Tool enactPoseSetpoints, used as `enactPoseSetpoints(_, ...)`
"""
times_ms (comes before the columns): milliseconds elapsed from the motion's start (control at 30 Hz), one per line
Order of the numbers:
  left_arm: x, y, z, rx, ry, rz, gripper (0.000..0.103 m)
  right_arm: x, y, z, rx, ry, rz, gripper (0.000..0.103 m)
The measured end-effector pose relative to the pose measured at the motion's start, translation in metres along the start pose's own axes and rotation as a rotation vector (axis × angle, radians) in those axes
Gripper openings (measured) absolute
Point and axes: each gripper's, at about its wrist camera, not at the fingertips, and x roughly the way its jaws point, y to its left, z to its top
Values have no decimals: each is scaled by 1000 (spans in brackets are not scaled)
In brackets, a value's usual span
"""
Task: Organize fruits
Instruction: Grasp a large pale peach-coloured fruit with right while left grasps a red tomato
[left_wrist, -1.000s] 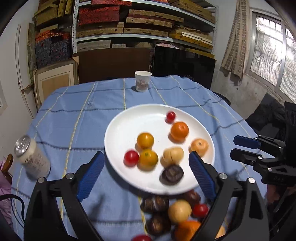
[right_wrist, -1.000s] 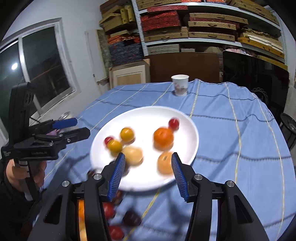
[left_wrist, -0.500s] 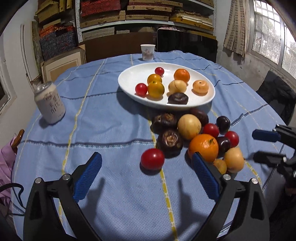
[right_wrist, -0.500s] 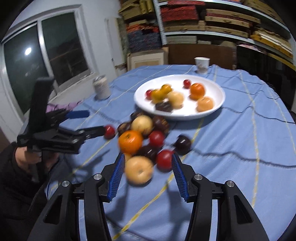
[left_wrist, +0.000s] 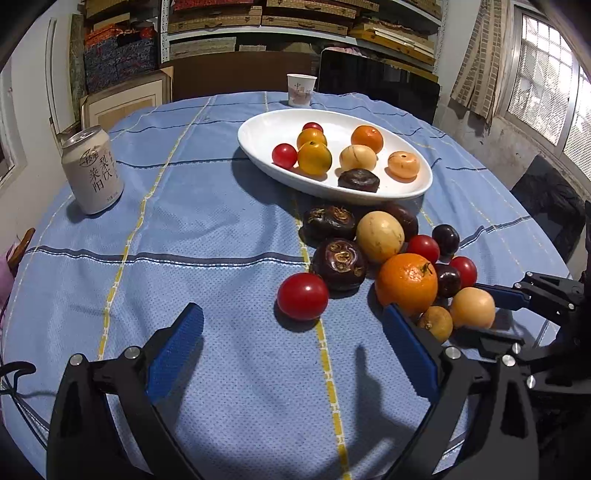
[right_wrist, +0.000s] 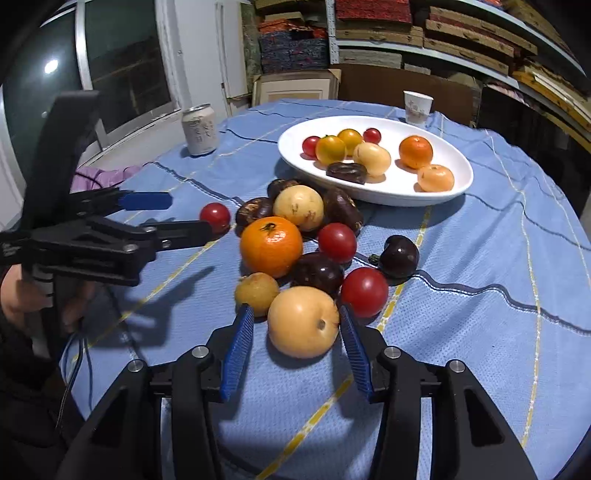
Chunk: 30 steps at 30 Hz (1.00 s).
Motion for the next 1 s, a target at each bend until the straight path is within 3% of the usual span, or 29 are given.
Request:
enactPoseSetpoints(333, 14, -10, 7, 50, 55, 62, 95, -18, -1, -7, -8, -78, 79, 37)
enactPoseSetpoints(433, 20, -17, 13, 103, 72, 89, 61, -18, 0, -7, -10, -72, 85, 37)
enactPoseSetpoints(467, 21, -18, 14, 116, 71, 100, 55, -18, -1, -7, -9, -74, 87, 37)
enactPoseSetpoints(600, 26, -19, 16, 127, 85, 94, 49, -20, -3, -8, 2, -84, 97, 37)
enactPoseSetpoints(667, 24, -18, 16, 123, 73, 72, 30, -20, -4, -7, 5, -88, 105, 37)
enactPoseSetpoints(1000, 21, -18, 12, 103, 64, 12, 30, -21, -7, -7, 18, -99, 112, 37)
